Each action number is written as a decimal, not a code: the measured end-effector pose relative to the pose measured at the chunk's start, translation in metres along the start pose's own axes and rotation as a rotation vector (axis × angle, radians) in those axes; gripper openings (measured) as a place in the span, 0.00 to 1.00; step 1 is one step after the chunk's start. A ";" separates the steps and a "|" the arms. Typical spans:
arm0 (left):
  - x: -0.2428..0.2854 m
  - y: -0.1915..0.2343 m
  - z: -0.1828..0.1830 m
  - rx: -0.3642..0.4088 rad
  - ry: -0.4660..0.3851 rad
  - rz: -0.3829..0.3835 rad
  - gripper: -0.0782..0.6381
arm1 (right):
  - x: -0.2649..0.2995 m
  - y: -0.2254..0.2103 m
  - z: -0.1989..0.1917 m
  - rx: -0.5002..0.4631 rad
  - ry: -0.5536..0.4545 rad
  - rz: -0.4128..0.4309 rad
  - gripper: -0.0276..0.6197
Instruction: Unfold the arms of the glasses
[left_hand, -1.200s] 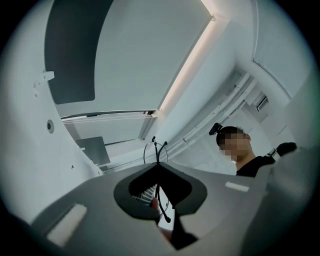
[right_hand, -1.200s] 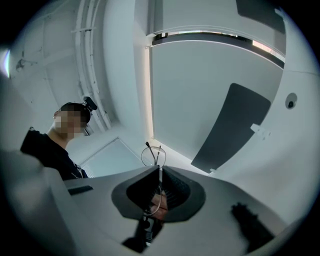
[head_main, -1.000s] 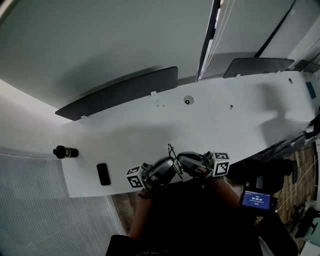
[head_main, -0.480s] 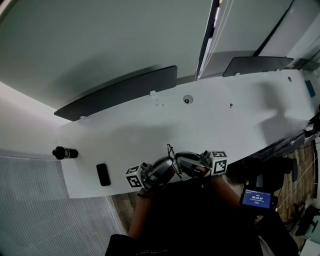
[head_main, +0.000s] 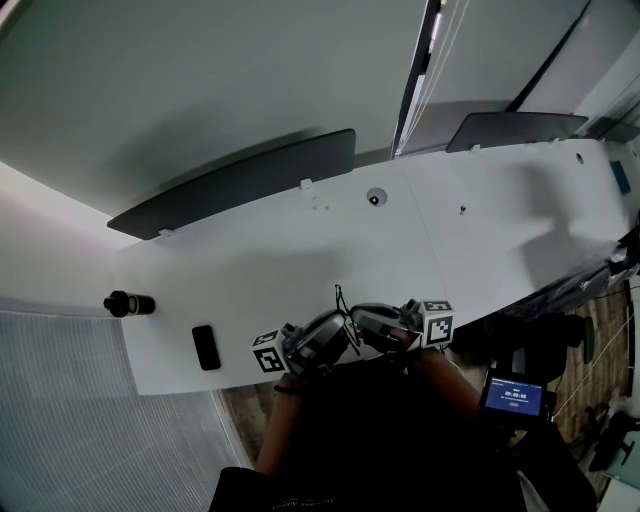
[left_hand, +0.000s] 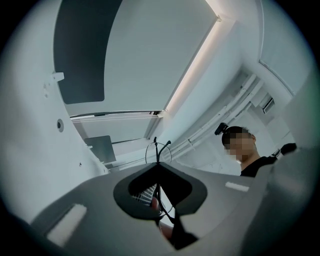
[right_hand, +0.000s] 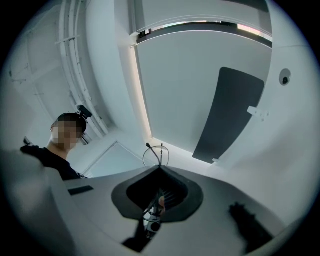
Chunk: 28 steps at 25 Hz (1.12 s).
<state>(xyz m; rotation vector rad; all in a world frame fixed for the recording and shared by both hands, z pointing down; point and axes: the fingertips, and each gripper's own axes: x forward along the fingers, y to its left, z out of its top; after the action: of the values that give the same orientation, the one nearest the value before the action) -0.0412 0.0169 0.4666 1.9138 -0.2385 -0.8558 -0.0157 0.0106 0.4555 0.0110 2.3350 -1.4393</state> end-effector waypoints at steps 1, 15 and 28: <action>-0.001 0.001 0.000 0.002 0.000 0.009 0.14 | 0.000 -0.001 0.000 0.012 0.000 -0.003 0.06; -0.013 0.017 0.002 0.020 0.001 0.139 0.20 | -0.019 -0.035 -0.007 0.327 -0.112 -0.054 0.05; -0.033 0.030 0.002 -0.045 0.002 0.317 0.26 | -0.027 -0.040 -0.003 0.288 -0.149 -0.081 0.05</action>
<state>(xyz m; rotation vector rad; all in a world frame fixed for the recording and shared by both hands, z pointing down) -0.0607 0.0170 0.5064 1.7736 -0.5024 -0.6404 -0.0001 -0.0006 0.4998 -0.1084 2.0142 -1.7422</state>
